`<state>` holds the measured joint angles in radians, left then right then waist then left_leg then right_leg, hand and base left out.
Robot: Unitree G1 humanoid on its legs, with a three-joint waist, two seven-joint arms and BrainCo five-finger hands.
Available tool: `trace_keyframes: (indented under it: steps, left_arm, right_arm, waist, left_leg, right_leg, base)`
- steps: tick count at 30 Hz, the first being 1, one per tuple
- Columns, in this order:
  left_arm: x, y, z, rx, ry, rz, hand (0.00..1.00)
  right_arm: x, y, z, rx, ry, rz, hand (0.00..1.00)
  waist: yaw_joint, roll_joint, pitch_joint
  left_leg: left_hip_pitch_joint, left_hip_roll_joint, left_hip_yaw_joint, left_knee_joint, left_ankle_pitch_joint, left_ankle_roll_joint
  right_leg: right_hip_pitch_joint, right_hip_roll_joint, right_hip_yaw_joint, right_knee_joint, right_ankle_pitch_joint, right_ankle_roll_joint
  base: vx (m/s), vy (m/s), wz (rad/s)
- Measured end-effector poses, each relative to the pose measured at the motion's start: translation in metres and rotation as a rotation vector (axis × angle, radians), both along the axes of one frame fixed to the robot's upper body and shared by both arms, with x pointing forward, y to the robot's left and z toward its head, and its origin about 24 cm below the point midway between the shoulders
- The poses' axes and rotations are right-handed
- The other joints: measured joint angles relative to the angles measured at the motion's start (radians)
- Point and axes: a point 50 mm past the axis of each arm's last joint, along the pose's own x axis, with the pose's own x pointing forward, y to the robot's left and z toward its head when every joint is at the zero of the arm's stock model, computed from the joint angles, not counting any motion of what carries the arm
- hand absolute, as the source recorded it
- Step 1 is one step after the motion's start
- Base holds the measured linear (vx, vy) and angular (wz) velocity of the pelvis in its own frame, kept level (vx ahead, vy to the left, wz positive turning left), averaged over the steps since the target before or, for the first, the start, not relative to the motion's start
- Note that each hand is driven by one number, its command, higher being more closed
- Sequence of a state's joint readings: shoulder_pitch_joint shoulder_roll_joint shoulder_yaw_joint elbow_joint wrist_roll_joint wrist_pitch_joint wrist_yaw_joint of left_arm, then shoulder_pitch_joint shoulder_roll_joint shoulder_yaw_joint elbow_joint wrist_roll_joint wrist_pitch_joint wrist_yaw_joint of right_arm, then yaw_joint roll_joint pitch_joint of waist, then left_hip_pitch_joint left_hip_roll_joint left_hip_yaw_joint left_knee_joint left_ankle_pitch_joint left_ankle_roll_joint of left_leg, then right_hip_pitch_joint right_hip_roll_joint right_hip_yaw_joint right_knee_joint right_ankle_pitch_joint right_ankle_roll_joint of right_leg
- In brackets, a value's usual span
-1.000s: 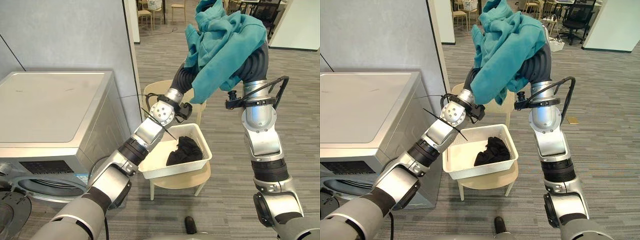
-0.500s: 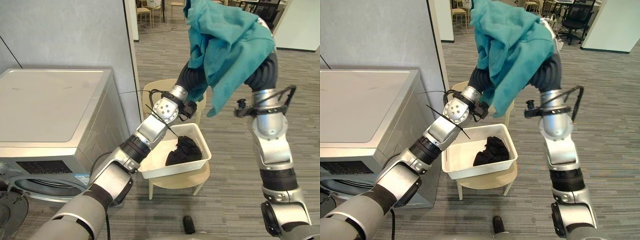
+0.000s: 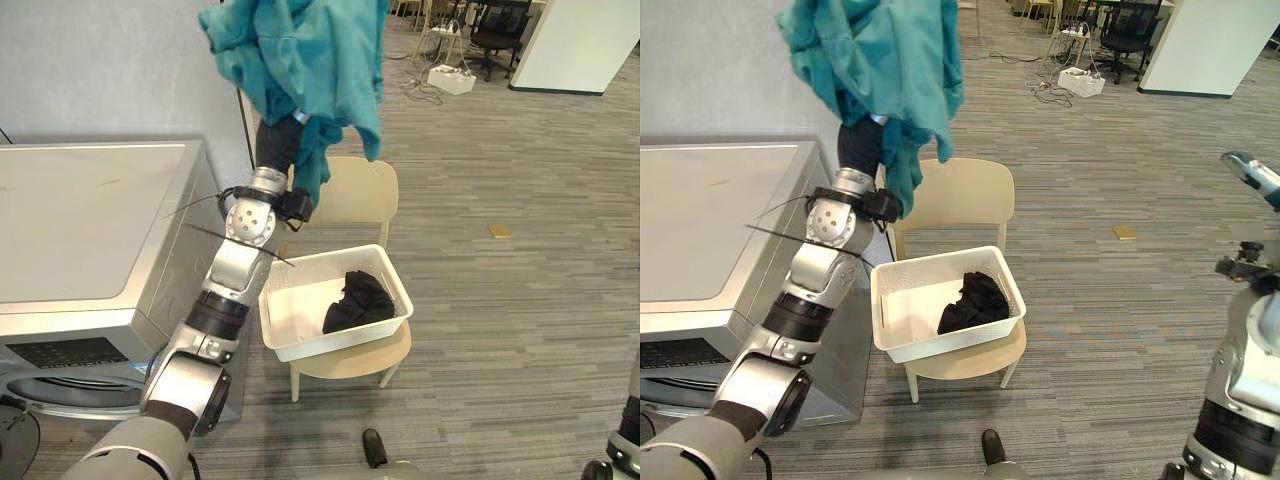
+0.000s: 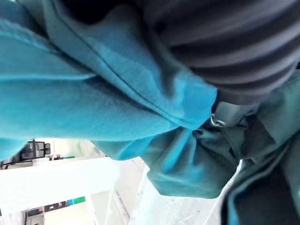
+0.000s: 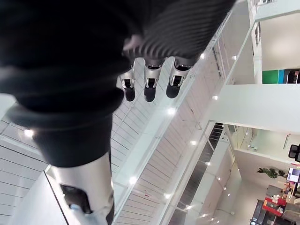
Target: Pick up the laundry basket with both hands and put the clothes into the washing machine.
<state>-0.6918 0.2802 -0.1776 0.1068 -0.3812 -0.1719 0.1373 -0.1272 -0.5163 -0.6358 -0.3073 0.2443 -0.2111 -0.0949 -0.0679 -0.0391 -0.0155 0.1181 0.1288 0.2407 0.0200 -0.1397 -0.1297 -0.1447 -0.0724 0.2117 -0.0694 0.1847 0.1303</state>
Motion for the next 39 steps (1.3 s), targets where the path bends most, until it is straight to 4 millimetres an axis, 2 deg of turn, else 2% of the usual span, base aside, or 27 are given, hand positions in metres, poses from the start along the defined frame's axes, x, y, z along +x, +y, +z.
trace_keyframes:
  steps: [3,5,8,10,11,12,13,14,15,16,18,20,21,23,24,25,26,27,28,29,30,34,37,39]
  left_arm:
    - [-0.018,0.032,0.012,-0.040,-0.087,0.079,1.00]
    - [-0.040,0.060,0.019,-0.079,-0.172,0.161,1.00]
    - [-0.083,0.104,0.019,-0.124,-0.282,0.347,1.00]
    - [-0.127,0.146,0.004,-0.157,-0.324,0.611,1.00]
    - [-0.142,0.159,-0.005,-0.163,-0.316,0.723,1.00]
    - [-0.165,0.177,-0.023,-0.150,-0.271,0.894,1.00]
    - [-0.169,0.180,-0.026,-0.145,-0.256,0.921,1.00]
    - [-0.185,0.190,-0.041,-0.129,-0.196,1.028,1.00]
    - [-0.191,0.193,-0.048,-0.124,-0.166,1.070,1.00]
    - [-0.204,0.196,-0.064,-0.120,-0.090,1.145,1.00]
    - [-0.217,0.196,-0.082,-0.134,-0.006,1.196,1.00]
    - [-0.231,0.198,-0.115,-0.170,0.156,1.258,1.00]
    - [-0.233,0.200,-0.127,-0.188,0.210,1.274,1.00]
    - [-0.239,0.209,-0.181,-0.270,0.455,1.330,1.00]
    - [-0.241,0.210,-0.197,-0.297,0.524,1.335,1.00]
    - [-0.248,0.208,-0.230,-0.333,0.684,1.347,1.00]
    - [-0.259,0.203,-0.262,-0.365,0.851,1.351,1.00]
    - [-0.266,0.199,-0.278,-0.382,0.939,1.351,1.00]
    - [-0.277,0.189,-0.300,-0.411,1.073,1.344,1.00]
    - [-0.298,0.173,-0.332,-0.449,1.280,1.316,1.00]
    - [-0.309,0.162,-0.347,-0.472,1.389,1.290,1.00]
    - [-0.346,0.123,-0.382,-0.555,1.703,1.156,1.00]
    - [-0.354,0.108,-0.390,-0.570,1.797,1.069,1.00]
    - [-0.346,0.102,-0.393,-0.517,1.821,0.993,1.00]
  right_arm:
    - [-0.018,-0.011,-0.013,0.031,0.027,-0.080,0.00]
    - [-0.032,-0.018,-0.029,0.072,0.062,-0.147,0.00]
    - [-0.053,-0.026,-0.062,0.170,0.153,-0.237,0.00]
    - [-0.079,-0.032,-0.102,0.300,0.259,-0.345,0.00]
    - [-0.089,-0.034,-0.119,0.357,0.306,-0.386,0.00]
    - [-0.106,-0.036,-0.147,0.456,0.384,-0.443,0.00]
    - [-0.109,-0.035,-0.152,0.474,0.399,-0.453,0.00]
    - [-0.123,-0.032,-0.176,0.562,0.464,-0.491,0.00]
    - [-0.131,-0.030,-0.187,0.599,0.499,-0.510,0.00]
    - [-0.145,-0.021,-0.210,0.693,0.552,-0.541,0.00]
    - [-0.155,-0.012,-0.229,0.784,0.591,-0.551,0.00]
    - [-0.169,-0.002,-0.265,0.938,0.686,-0.547,0.00]
    - [-0.174,0.002,-0.276,0.983,0.710,-0.545,0.00]
    - [-0.189,0.019,-0.314,1.172,0.792,-0.538,0.00]
    - [-0.193,0.025,-0.324,1.220,0.815,-0.534,0.00]
    - [-0.203,0.037,-0.343,1.326,0.868,-0.537,0.00]
    - [-0.214,0.051,-0.361,1.433,0.924,-0.538,0.00]
    - [-0.218,0.058,-0.369,1.478,0.955,-0.541,0.00]
    - [-0.225,0.068,-0.378,1.538,0.996,-0.540,0.00]
    - [-0.236,0.082,-0.388,1.623,1.049,-0.562,0.00]
    - [-0.244,0.088,-0.392,1.660,1.070,-0.583,0.00]
    - [-0.254,0.104,-0.402,1.777,1.099,-0.624,0.00]
    - [-0.244,0.114,-0.408,1.812,1.156,-0.578,0.00]
    - [-0.233,0.115,-0.410,1.776,1.211,-0.529,0.00]
  waist:
    - [0.002,0.010,-0.001]
    - [0.004,0.021,-0.001]
    - [0.011,0.035,-0.010]
    - [0.028,0.051,-0.021]
    - [0.030,0.056,-0.027]
    - [0.039,0.062,-0.032]
    - [0.041,0.063,-0.033]
    - [0.057,0.065,-0.043]
    - [0.064,0.065,-0.043]
    - [0.080,0.065,-0.045]
    - [0.085,0.066,-0.045]
    - [0.090,0.067,-0.050]
    - [0.090,0.067,-0.051]
    - [0.091,0.071,-0.055]
    - [0.091,0.073,-0.055]
    - [0.091,0.073,-0.055]
    - [0.091,0.073,-0.055]
    - [0.090,0.073,-0.055]
    - [0.088,0.073,-0.055]
    - [0.085,0.073,-0.055]
    - [0.085,0.072,-0.054]
    - [0.085,0.071,-0.053]
    - [0.085,0.073,-0.052]
    - [0.085,0.078,-0.050]
  left_leg:
    - [0.000,0.004,0.008,0.014,-0.010,-0.002]
    - [0.000,0.010,0.009,0.023,-0.018,-0.004]
    - [-0.004,0.012,0.006,0.023,-0.021,-0.004]
    - [-0.010,0.011,-0.009,0.020,-0.021,-0.003]
    - [-0.016,0.011,-0.020,0.020,-0.021,-0.003]
    - [-0.015,0.011,-0.033,0.020,-0.021,-0.003]
    - [-0.015,0.011,-0.037,0.020,-0.021,-0.003]
    - [-0.015,0.012,-0.045,0.020,-0.021,-0.003]
    - [-0.014,0.013,-0.049,0.021,-0.021,-0.003]
    - [-0.013,0.013,-0.060,0.022,-0.021,-0.003]
    - [-0.013,0.013,-0.070,0.028,-0.024,0.002]
    - [-0.015,0.013,-0.087,0.032,-0.028,0.008]
    - [-0.017,0.013,-0.092,0.032,-0.028,0.008]
    - [-0.014,0.014,-0.102,0.035,-0.028,0.008]
    - [-0.013,0.014,-0.103,0.036,-0.028,0.008]
    - [-0.012,0.014,-0.103,0.036,-0.028,0.009]
    - [-0.012,0.015,-0.103,0.036,-0.031,0.013]
    - [-0.012,0.015,-0.103,0.036,-0.031,0.014]
    - [-0.012,0.015,-0.103,0.036,-0.032,0.016]
    - [-0.011,0.015,-0.099,0.035,-0.034,0.018]
    - [-0.009,0.015,-0.095,0.033,-0.035,0.020]
    - [0.001,0.019,-0.066,0.014,-0.036,0.021]
    - [0.019,0.030,-0.044,0.011,-0.037,0.011]
    - [0.026,0.030,-0.044,0.011,-0.037,0.010]
  right_leg:
    - [0.001,0.003,0.004,0.002,-0.001,0.001]
    - [0.003,0.008,0.004,0.013,-0.009,-0.002]
    - [0.004,0.009,-0.001,0.016,-0.018,-0.004]
    - [0.005,0.005,-0.016,0.016,-0.024,-0.006]
    - [0.007,0.001,-0.024,0.016,-0.027,-0.003]
    - [0.017,-0.003,-0.043,0.016,-0.032,-0.003]
    - [0.019,-0.004,-0.047,0.016,-0.033,-0.003]
    - [0.024,-0.005,-0.057,0.018,-0.038,-0.004]
    - [0.030,-0.007,-0.063,0.018,-0.039,-0.004]
    - [0.041,-0.013,-0.080,0.019,-0.045,-0.004]
    - [0.050,-0.019,-0.097,0.026,-0.054,-0.005]
    - [0.054,-0.025,-0.115,0.049,-0.076,-0.006]
    - [0.056,-0.027,-0.122,0.051,-0.078,-0.005]
    - [0.066,-0.030,-0.134,0.056,-0.082,-0.006]
    - [0.068,-0.030,-0.135,0.055,-0.082,-0.006]
    - [0.072,-0.032,-0.140,0.055,-0.082,-0.006]
    - [0.073,-0.032,-0.143,0.055,-0.082,-0.006]
    - [0.074,-0.032,-0.144,0.055,-0.082,-0.006]
    - [0.074,-0.031,-0.144,0.054,-0.082,-0.006]
    - [0.075,-0.031,-0.144,0.048,-0.082,-0.008]
    - [0.076,-0.031,-0.144,0.043,-0.081,-0.008]
    - [0.073,-0.024,-0.133,0.020,-0.073,-0.016]
    - [0.075,-0.009,-0.117,0.017,-0.070,-0.012]
    - [0.080,-0.008,-0.117,0.017,-0.069,-0.010]
  base:
    - [0.01,-0.015,-0.06]
    - [0.00,-0.009,-0.02]
    - [0.00,-0.006,0.03]
    - [0.02,-0.011,0.20]
    - [0.03,-0.007,0.37]
    - [0.02,-0.004,0.31]
    - [0.02,-0.006,0.32]
    - [0.01,-0.006,0.19]
    - [0.01,-0.008,0.34]
    - [-0.01,-0.003,0.28]
    - [-0.02,-0.001,0.31]
    - [-0.03,-0.005,0.29]
    - [-0.02,-0.011,0.25]
    - [-0.02,-0.010,0.18]
    - [-0.02,-0.010,0.09]
    - [-0.02,-0.009,0.08]
    - [-0.02,-0.009,0.07]
    - [0.00,0.000,0.00]
    - [0.00,0.000,0.00]
    - [0.00,-0.006,-0.06]
    - [0.02,-0.001,-0.10]
    - [0.03,-0.001,-0.17]
    - [0.06,-0.011,-0.23]
    - [0.06,-0.005,-0.03]
